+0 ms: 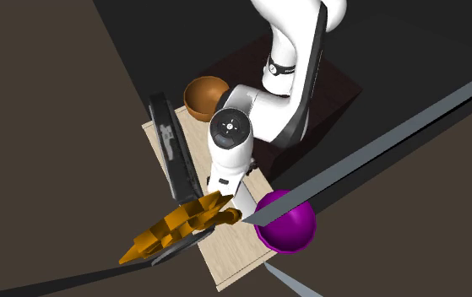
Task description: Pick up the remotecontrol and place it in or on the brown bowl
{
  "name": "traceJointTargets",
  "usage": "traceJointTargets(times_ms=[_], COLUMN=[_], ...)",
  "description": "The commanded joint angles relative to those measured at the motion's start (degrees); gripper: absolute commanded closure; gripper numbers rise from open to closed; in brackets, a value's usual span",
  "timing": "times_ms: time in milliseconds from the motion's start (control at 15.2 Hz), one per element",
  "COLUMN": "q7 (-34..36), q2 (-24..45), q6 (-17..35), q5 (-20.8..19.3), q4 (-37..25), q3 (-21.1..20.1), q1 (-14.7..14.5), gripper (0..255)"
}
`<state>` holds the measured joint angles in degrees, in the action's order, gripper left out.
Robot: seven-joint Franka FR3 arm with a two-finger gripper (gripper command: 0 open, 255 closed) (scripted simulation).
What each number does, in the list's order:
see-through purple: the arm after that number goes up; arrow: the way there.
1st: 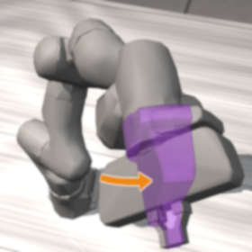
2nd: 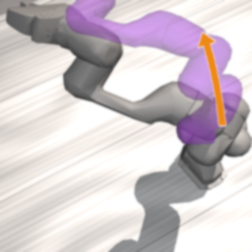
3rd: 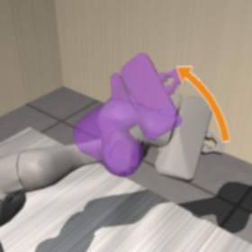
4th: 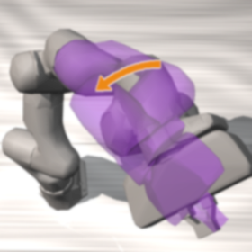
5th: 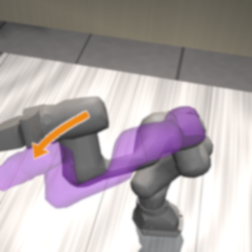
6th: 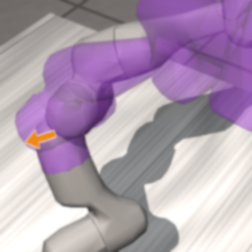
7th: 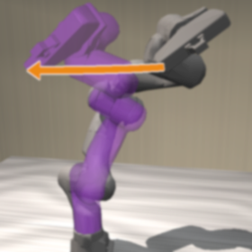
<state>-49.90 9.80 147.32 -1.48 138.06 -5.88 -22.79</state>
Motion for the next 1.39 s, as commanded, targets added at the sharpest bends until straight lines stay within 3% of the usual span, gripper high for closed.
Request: traceJointTargets(times_ms=[0,462,990,1056,1320], q7=[-1.01,-0.06,-0.07,-0.07,-0.07], q2=[2.47,8.17,8.16,8.16,8.16], q6=[1.47,6.87,6.86,6.86,6.86], q5=[-0.65,-1.97,-1.96,-1.96,-1.96], q4=[-1.04,-1.30,-1.30,-1.30,-1.29], q3=[-0.36,0.30,0.30,0.30,0.30], q1=[-0.37,-0.82,-0.82,-0.82,-0.82], gripper=[0,0,0,255,255])
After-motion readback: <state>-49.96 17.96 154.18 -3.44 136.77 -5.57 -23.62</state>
